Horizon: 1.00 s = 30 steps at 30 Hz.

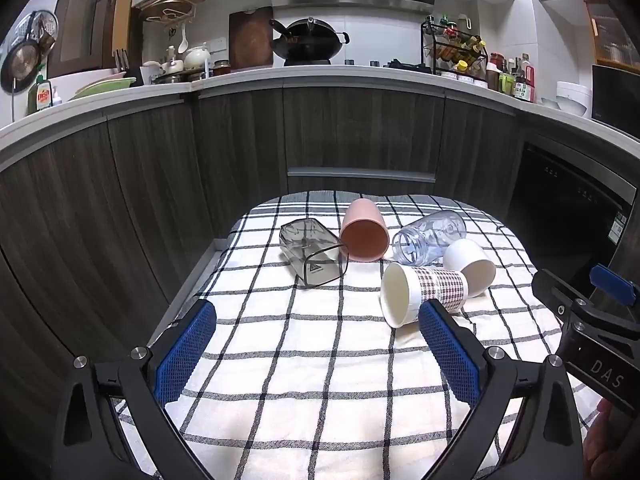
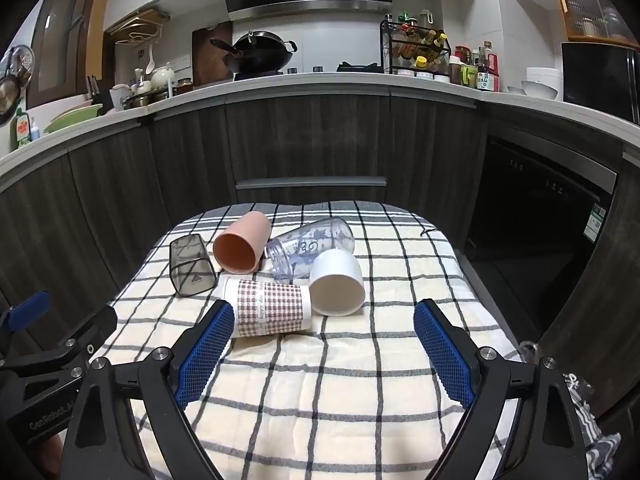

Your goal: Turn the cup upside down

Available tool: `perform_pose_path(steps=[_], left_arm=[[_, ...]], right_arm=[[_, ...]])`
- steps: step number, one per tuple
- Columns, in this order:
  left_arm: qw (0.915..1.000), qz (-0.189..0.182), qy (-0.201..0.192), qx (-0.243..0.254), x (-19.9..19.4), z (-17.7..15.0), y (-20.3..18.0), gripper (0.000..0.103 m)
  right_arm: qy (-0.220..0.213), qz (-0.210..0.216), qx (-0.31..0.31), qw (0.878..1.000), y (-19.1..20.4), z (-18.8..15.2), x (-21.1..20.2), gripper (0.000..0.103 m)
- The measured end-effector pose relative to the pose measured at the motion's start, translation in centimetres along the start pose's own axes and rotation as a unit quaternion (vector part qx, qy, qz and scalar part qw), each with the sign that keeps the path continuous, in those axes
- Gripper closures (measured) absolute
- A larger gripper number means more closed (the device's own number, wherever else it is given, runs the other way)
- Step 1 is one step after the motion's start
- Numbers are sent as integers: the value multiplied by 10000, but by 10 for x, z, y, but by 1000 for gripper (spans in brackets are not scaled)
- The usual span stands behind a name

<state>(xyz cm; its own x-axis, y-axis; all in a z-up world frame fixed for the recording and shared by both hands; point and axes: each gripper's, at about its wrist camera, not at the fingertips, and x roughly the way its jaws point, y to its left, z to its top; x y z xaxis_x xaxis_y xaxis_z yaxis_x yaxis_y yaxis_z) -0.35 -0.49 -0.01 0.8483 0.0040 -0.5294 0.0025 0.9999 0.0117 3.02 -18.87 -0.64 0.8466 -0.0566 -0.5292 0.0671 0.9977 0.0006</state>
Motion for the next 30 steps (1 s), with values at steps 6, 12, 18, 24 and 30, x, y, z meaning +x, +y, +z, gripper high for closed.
perform_pose_path(steps=[6, 12, 18, 24, 30], left_arm=[[10000, -20, 13, -15, 2, 1, 1, 0], [10000, -35, 20, -18, 2, 1, 2, 0], [10000, -56, 40, -26, 6, 0, 4, 0], [10000, -64, 43, -29, 6, 1, 5, 0], [10000, -63, 41, -29, 6, 2, 6, 0]], right_arm=[[-1, -2, 4, 10000, 1, 0, -1, 12], [21, 2, 10, 10000, 0, 0, 0, 12], [32, 5, 7, 10000, 0, -1, 1, 12], [32, 4, -1, 10000, 0, 0, 1, 12], [22, 12, 5, 10000, 0, -1, 1, 12]])
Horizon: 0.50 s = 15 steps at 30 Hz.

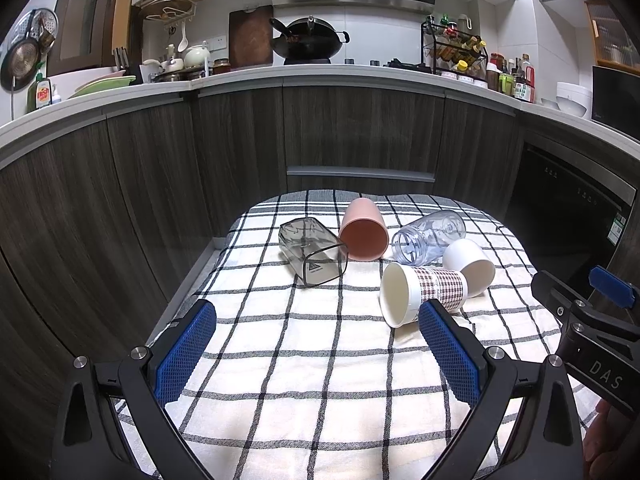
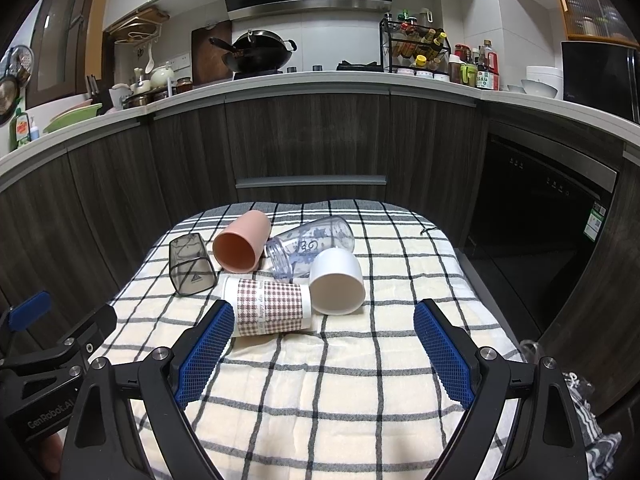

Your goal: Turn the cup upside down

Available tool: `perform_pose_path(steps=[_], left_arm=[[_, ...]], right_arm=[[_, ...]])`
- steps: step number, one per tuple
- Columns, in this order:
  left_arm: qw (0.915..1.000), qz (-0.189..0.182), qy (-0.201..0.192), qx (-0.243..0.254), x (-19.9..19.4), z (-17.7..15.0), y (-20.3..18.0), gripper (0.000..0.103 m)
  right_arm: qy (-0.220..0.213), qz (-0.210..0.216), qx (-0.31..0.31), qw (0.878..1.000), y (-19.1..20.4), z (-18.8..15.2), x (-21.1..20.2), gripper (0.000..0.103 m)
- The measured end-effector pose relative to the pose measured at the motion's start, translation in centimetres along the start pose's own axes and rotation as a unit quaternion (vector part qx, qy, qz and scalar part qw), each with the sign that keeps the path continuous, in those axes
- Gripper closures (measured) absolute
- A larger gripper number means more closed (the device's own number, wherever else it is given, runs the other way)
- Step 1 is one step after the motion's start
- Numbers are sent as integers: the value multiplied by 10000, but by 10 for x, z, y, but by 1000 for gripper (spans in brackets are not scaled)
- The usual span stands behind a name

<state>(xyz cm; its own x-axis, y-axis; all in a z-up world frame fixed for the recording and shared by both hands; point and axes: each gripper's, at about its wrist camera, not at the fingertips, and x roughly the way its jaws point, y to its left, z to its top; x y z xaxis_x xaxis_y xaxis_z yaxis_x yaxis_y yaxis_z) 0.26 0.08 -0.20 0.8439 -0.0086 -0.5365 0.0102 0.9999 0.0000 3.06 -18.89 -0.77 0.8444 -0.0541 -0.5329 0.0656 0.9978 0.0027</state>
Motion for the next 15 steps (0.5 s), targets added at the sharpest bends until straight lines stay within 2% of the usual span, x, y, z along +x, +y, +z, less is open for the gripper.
perform_pose_path(steps=[15], left_arm=[[10000, -15, 26, -27, 1, 1, 1, 0]], right_arm=[[15, 12, 0, 10000, -1, 1, 1, 12]])
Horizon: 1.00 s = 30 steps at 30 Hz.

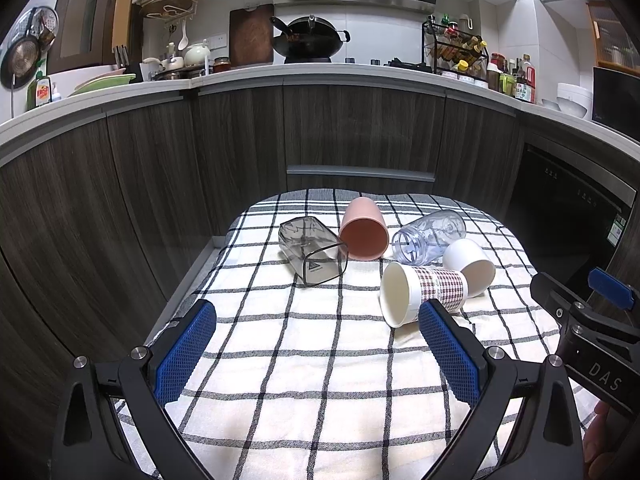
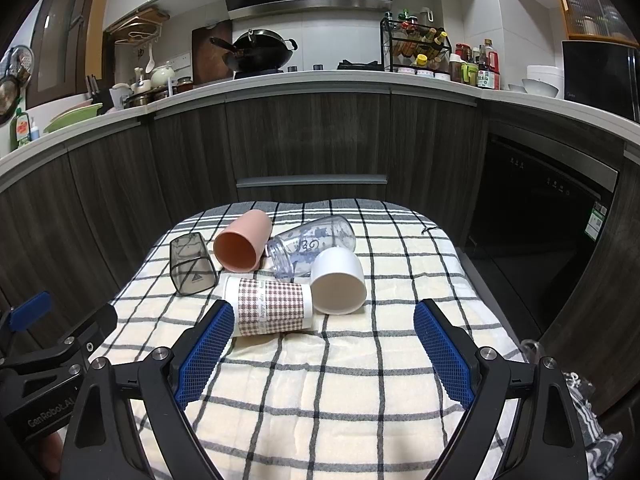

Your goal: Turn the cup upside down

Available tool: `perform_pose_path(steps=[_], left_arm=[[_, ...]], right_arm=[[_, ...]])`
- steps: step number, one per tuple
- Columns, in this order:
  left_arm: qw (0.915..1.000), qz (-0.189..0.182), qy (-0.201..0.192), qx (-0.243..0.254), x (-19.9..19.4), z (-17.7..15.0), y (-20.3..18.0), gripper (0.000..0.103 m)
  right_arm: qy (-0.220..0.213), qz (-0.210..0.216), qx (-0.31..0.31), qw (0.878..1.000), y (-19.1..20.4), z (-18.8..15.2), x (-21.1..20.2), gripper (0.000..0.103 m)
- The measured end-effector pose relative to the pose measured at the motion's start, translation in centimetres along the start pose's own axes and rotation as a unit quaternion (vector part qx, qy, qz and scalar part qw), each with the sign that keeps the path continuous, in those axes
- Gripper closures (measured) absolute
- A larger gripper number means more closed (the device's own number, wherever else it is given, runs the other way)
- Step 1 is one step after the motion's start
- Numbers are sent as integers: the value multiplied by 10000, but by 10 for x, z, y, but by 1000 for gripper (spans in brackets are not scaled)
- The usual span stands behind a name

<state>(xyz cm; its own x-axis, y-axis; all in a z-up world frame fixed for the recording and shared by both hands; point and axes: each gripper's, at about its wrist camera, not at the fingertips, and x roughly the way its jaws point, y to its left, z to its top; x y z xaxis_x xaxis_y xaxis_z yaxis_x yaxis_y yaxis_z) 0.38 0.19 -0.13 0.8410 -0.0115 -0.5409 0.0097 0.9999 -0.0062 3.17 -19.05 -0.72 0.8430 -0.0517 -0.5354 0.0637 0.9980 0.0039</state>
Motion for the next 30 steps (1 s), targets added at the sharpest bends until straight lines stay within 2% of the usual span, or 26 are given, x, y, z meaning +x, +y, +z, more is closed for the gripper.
perform_pose_path(steps=[30], left_arm=[[10000, 43, -8, -63, 1, 7, 0, 0]], right_arm=[[-146, 63, -41, 9999, 4, 11, -6, 12]])
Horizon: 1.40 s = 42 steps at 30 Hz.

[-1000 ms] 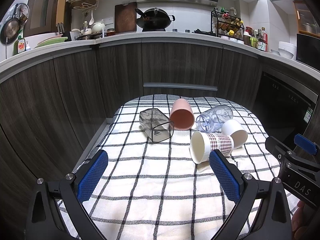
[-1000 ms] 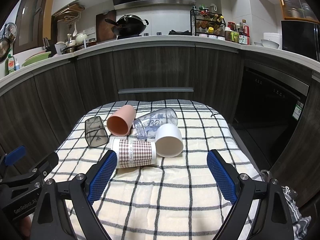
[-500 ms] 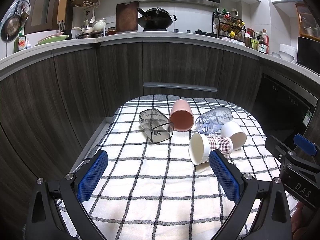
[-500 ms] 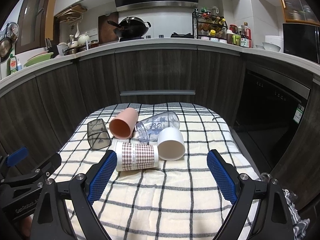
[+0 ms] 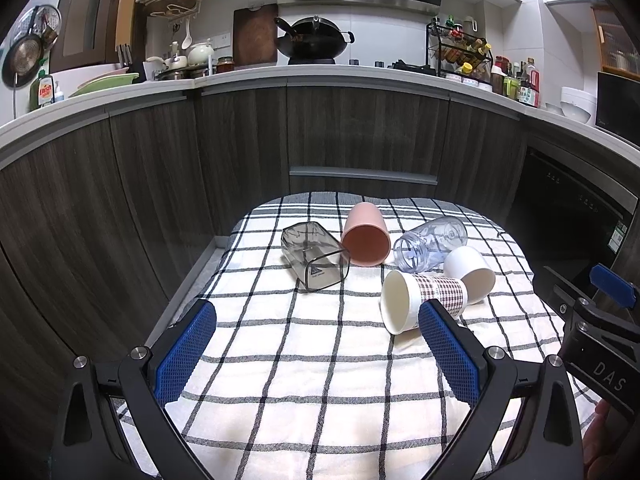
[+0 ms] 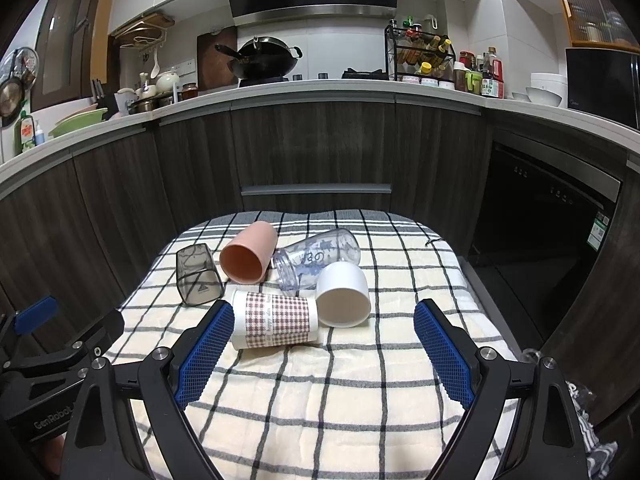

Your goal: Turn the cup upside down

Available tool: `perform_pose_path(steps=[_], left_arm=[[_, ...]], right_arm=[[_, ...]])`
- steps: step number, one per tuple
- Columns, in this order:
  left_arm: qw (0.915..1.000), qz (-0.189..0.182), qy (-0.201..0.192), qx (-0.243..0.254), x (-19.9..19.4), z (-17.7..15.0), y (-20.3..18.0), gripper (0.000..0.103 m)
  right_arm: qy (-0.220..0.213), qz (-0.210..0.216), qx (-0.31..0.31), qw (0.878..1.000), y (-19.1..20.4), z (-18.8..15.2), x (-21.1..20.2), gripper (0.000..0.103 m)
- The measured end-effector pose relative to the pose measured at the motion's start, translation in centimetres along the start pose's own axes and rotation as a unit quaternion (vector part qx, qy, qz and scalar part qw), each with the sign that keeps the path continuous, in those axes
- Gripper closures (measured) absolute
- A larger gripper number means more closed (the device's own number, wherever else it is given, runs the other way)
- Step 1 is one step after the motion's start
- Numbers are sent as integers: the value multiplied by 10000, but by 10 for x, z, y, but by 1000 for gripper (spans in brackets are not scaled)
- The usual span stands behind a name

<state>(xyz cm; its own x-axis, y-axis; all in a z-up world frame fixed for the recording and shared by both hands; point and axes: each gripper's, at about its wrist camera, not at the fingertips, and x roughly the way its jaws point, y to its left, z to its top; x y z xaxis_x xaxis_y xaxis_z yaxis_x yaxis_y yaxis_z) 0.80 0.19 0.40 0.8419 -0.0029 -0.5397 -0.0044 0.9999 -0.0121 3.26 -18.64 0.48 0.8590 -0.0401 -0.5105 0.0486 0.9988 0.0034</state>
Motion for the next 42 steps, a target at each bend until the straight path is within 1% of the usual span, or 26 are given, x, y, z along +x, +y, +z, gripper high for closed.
perform_pose_path(steps=[10, 16, 22, 26, 35, 39, 42], left_arm=[[10000, 85, 36, 10, 0, 10, -2, 0], [9997, 152, 174, 16, 3, 19, -5, 0], [9992, 180, 331, -97, 12, 30, -5, 0], [9993, 87, 293, -226, 16, 43, -5, 0], [9994, -92, 240, -250, 29, 72, -16, 0], [9991, -61, 247, -341, 40, 82, -18, 0], [9984, -40, 386, -408, 54, 89, -22, 0]], right_arm=[[47, 54, 21, 10000, -1, 9, 2, 12], [309, 85, 139, 9994, -7, 18, 10, 12], [834, 100, 273, 9961, -15, 33, 28, 12], [1166, 118, 288, 9927, -18, 45, 45, 12], [1787, 165, 299, 9833, -25, 78, 97, 12], [2278, 239, 275, 9730, -26, 85, 131, 12], [2761, 283, 282, 9603, -28, 85, 164, 12]])
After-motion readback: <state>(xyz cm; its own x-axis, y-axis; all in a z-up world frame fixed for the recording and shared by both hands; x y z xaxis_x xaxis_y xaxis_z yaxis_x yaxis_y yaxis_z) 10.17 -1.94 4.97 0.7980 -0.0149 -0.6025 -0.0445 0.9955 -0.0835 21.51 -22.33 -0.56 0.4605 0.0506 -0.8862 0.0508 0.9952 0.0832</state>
